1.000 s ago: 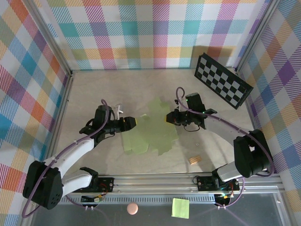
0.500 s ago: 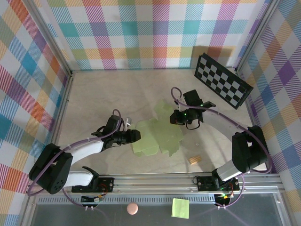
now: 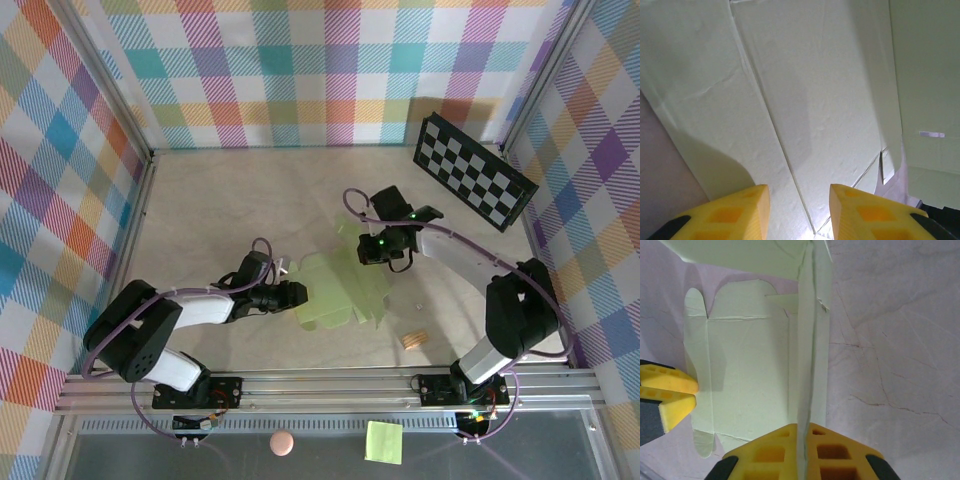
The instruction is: Fold the paper box
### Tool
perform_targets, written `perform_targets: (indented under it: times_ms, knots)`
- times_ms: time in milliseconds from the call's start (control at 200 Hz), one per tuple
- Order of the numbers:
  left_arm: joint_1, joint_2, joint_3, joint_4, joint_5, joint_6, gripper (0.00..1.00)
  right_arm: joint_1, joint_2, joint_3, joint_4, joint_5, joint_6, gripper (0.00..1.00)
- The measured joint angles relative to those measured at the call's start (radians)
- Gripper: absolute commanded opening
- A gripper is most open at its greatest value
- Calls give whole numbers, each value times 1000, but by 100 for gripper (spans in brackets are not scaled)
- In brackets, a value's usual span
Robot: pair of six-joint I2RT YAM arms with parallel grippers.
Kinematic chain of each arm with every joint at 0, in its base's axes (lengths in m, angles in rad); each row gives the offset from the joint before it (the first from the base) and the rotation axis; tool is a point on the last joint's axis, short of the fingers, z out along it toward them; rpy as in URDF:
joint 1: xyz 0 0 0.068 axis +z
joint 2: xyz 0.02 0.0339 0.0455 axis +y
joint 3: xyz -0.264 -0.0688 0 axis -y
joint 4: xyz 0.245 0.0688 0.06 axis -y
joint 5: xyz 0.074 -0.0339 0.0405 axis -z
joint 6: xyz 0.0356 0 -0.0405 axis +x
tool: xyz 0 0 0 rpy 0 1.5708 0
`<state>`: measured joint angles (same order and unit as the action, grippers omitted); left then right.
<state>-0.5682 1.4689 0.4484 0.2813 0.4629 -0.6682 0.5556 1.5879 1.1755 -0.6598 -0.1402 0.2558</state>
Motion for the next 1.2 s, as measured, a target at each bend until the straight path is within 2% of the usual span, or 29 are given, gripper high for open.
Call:
perform_targets:
  times_ms: [340,545,815,955,1200]
  knots:
    - [-7,-11,0,0,-9,-1,36,77,58,56,-20,100,-10,0]
    - [-8,-152,17,-127,-77,41,39,84,61,57,-18,115,-12,0]
    - [-8,-355,130,-305,-216,199,42,84,39,63,-50,145,-56,0]
    - [-8,-399,169,-339,-259,291,44,85,-27,63,-64,141,-96,0]
    - [-8,-440,172,-344,-279,448,53,101,-165,30,-56,113,-218,0]
